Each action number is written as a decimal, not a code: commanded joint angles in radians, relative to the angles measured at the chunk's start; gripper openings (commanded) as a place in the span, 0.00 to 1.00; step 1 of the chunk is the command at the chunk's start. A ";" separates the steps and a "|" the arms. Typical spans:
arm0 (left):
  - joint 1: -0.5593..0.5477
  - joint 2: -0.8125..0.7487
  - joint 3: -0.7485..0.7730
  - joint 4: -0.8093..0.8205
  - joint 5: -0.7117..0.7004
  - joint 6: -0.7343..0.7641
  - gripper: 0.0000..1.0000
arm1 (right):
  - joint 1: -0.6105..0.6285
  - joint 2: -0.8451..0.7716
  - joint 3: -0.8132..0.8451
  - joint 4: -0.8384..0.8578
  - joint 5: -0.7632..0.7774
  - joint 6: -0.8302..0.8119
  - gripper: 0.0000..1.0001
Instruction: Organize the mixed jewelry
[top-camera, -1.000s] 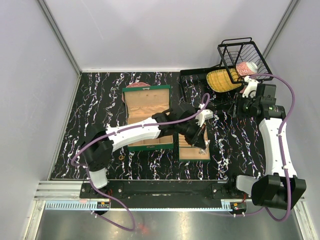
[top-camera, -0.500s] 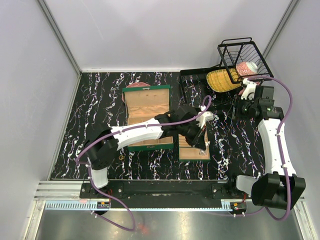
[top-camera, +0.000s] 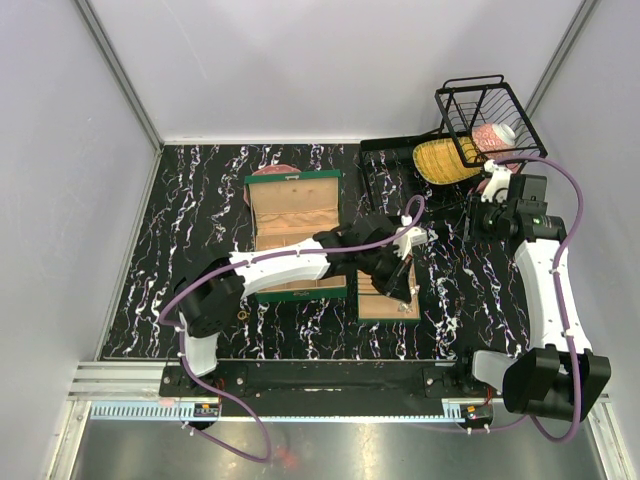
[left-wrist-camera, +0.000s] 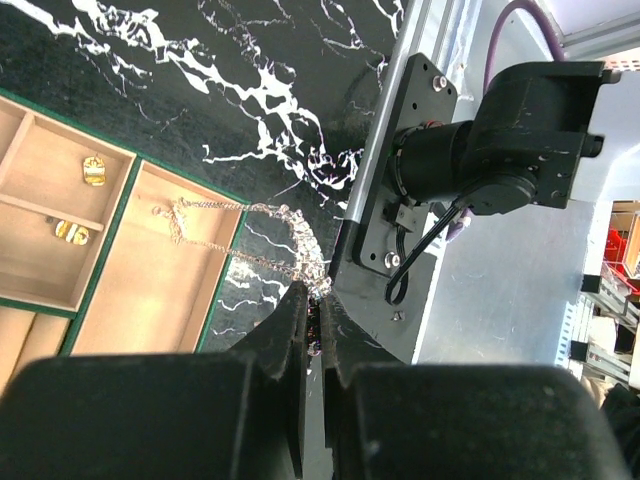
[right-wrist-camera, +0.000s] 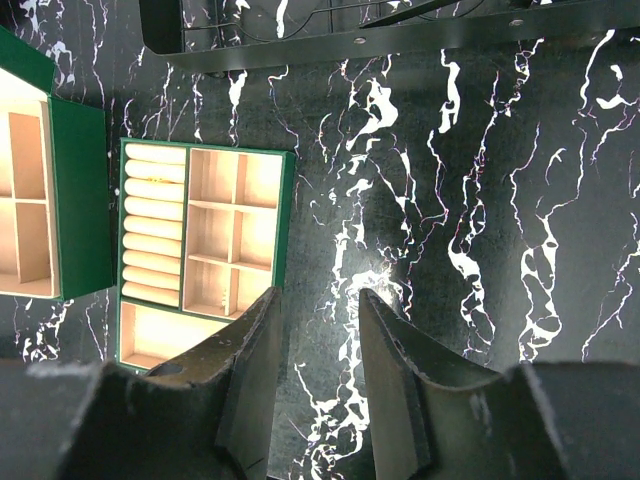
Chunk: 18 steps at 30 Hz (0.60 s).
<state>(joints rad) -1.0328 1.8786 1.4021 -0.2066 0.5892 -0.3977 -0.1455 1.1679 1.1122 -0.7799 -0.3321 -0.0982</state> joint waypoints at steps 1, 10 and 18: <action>0.004 -0.016 -0.023 0.055 0.004 0.000 0.00 | -0.008 -0.030 -0.008 0.030 -0.007 -0.015 0.43; 0.008 -0.022 -0.049 0.047 -0.012 0.029 0.00 | -0.008 -0.024 -0.018 0.039 -0.022 -0.011 0.43; 0.022 -0.021 -0.063 0.033 -0.020 0.053 0.00 | -0.008 -0.024 -0.018 0.039 -0.021 -0.018 0.43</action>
<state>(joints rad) -1.0206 1.8786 1.3476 -0.2081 0.5777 -0.3721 -0.1463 1.1645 1.0931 -0.7742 -0.3344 -0.1009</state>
